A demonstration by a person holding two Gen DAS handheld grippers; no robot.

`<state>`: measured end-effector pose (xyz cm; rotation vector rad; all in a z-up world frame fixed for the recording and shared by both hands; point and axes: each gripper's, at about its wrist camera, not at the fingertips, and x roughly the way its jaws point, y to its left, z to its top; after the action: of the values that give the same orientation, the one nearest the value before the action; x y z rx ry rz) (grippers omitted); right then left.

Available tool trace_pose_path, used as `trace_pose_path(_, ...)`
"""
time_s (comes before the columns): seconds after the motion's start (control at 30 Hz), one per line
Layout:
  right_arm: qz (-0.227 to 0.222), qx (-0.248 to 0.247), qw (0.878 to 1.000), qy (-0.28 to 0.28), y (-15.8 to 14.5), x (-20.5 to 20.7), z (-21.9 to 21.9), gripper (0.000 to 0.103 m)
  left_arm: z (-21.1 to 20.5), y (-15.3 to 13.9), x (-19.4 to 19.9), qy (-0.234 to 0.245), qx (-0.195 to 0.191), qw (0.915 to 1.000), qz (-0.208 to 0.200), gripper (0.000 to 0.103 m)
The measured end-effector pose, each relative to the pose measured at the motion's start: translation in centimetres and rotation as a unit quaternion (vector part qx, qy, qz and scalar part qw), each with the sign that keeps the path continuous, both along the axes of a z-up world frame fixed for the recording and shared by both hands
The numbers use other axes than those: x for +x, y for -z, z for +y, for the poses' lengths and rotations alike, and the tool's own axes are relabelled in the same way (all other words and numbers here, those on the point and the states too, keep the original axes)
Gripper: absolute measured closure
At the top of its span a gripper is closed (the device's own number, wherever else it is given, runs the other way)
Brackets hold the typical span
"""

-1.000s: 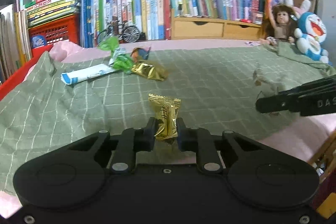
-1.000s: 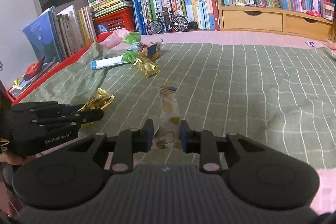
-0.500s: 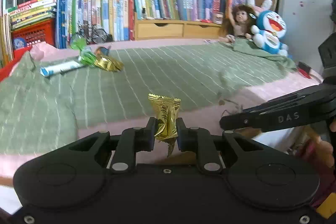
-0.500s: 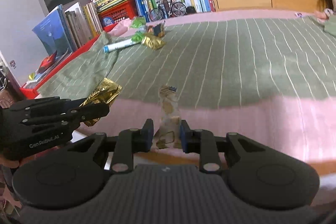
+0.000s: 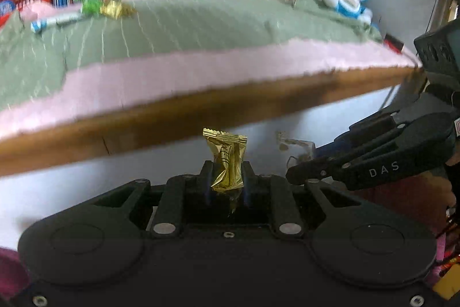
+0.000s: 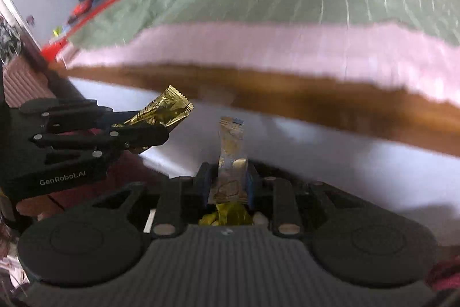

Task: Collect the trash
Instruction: 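Lower both held items below the bed edge and open both tools into the bag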

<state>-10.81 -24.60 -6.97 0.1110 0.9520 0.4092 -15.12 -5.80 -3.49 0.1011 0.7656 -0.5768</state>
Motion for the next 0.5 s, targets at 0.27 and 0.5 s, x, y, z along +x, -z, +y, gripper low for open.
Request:
trace_pose_path(0.27, 0.062, -0.025, 0.998, 0.013, 3.9, 0.1, 0.2, 0.074, -0.4, 5.0, 1.2, -0.010, 0.032, 0.9970, 0.070, 0.084)
trace_pose_path(0.5, 0.083, -0.032, 0.996, 0.028, 5.4, 1.2, 0.0, 0.070, -0.5, 7.3, 2.6, -0.016, 0.046, 0.9941, 0.097, 0.084)
